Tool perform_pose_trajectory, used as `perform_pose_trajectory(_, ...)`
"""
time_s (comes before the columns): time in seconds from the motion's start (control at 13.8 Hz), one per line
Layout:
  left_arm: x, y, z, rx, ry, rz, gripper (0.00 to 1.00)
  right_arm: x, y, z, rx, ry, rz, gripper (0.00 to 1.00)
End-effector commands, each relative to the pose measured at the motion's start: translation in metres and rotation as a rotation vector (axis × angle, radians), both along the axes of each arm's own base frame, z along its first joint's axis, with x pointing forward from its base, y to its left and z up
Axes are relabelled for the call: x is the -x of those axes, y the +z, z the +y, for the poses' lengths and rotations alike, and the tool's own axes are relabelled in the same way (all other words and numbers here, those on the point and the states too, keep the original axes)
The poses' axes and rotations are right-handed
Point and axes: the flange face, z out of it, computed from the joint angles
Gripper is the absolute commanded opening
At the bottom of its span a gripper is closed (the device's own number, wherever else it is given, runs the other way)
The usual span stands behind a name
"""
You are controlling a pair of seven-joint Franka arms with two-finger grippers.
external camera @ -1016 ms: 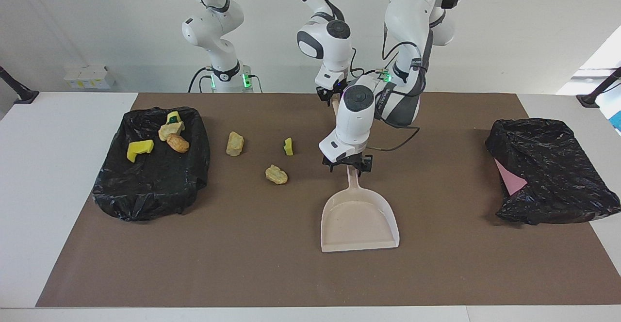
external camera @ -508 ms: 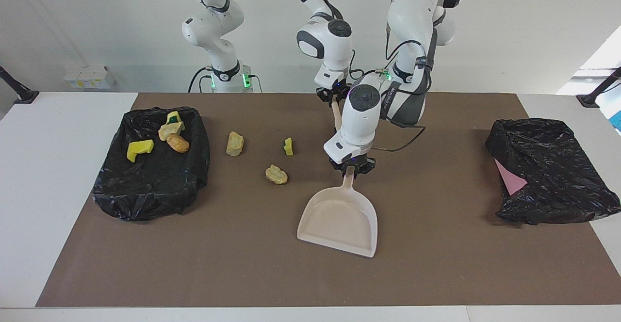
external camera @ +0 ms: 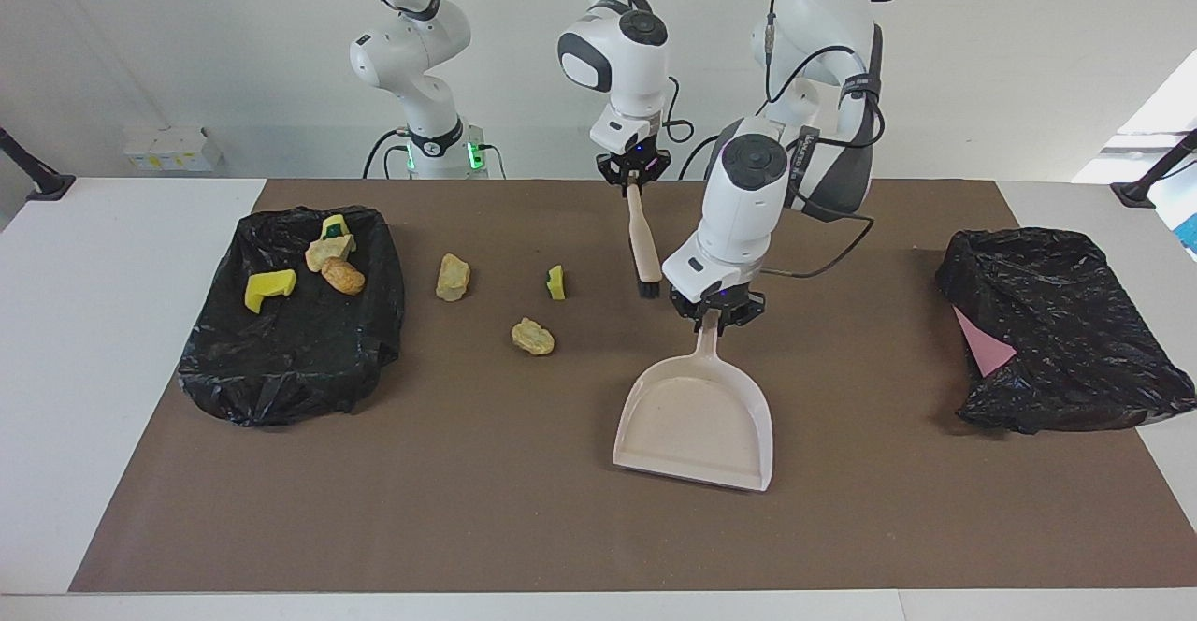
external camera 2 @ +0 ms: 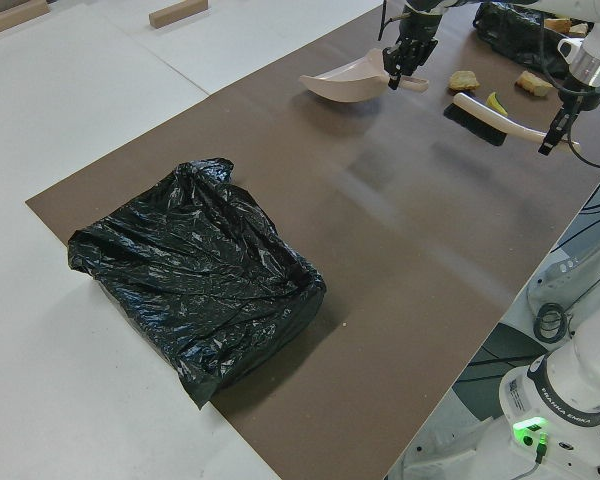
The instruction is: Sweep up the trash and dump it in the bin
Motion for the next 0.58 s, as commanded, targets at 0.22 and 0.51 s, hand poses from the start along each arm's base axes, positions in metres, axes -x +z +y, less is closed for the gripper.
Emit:
perform_pose_trajectory(0.22, 0.002, 0.018, 0.032, -0.018, -0.186, 0.061, 0.00, -0.010, 0.045, -0.070, 0.165, -0.062, -0.036, 0.00)
perform_pose_trajectory(0.51, 0.018, 0.027, 0.063, -0.031, -0.337, 0.144, 0.00, -0.028, 0.058, -0.129, 0.307, -0.139, 0.009, 0.00)
